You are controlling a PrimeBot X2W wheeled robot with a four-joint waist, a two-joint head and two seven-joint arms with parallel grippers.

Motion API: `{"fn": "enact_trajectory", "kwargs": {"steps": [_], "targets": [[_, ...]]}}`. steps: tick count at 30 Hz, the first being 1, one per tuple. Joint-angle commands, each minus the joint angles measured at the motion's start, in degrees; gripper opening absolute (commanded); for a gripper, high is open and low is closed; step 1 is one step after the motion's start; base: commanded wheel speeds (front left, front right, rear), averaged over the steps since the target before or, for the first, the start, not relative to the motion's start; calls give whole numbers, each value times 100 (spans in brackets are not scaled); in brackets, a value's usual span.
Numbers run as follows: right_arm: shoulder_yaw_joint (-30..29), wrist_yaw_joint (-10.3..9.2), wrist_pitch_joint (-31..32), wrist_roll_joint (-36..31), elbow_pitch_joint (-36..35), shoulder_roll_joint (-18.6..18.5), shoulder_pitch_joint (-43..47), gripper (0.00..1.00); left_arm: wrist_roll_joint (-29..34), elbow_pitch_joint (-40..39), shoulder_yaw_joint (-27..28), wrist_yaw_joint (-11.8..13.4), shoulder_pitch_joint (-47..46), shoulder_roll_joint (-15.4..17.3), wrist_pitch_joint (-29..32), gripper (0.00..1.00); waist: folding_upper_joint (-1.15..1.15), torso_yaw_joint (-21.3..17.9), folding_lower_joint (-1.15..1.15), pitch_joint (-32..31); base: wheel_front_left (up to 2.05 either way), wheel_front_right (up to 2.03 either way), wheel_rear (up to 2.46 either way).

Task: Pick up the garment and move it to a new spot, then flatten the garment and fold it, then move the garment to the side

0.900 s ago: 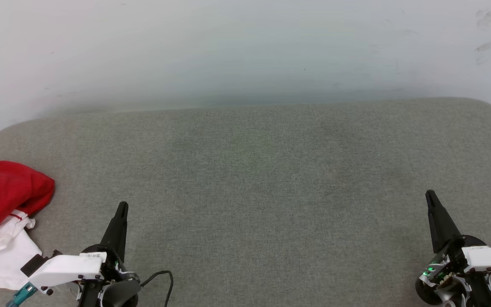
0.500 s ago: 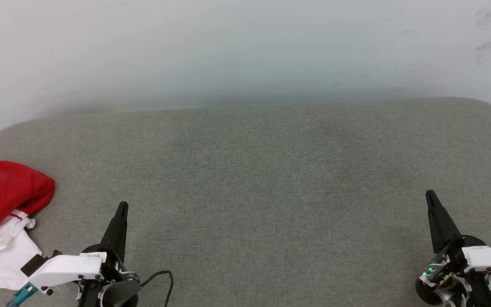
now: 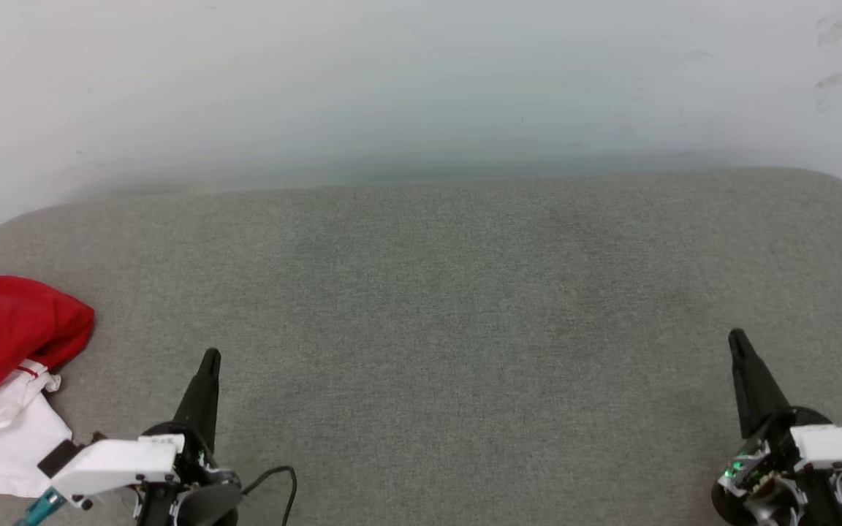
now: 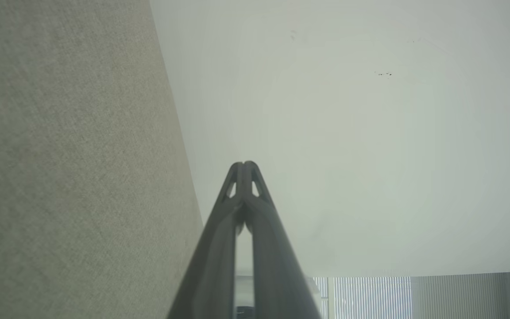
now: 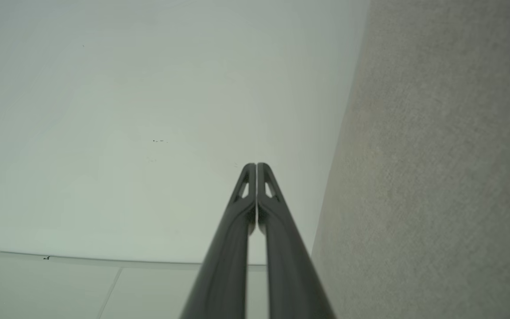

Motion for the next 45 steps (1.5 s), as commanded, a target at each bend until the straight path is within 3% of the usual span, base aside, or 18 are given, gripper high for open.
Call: {"fn": "enact_trajectory", "kwargs": {"steps": [1,2,3,15,22,26,35,45], "targets": [[2,1,-2,2,12,0,9,100,2,16,-8,1,6,-1,-1,100,0,0,0,0,0,0,0],[6,0,-5,2,50,1,38,0,3,55,-17,2,26,-3,-4,0,0,0,0,0,0,0,0],[12,0,-14,1,72,3,69,100,8,83,-37,2,53,-7,-12,100,0,0,0,0,0,0,0],[230,0,-357,-113,-301,1,149,100,209,-278,-451,2,27,40,-361,100,0,-4,0,0,0,0,0],[364,0,-539,-490,-446,-64,184,100,658,-512,-525,2,49,40,-547,100,0,-1,0,-7,0,0,0],[440,0,-638,-1071,-515,-154,171,100,1145,-608,-552,1,66,42,-644,100,0,4,0,-5,0,0,0],[493,0,-787,-3175,-653,-175,122,100,2527,-794,-645,1,46,76,-849,100,0,4,0,7,0,0,0],[655,0,-807,-4390,-871,-163,103,100,4029,-886,-706,1,95,210,-1053,100,0,-5,0,11,0,0,0]]}}
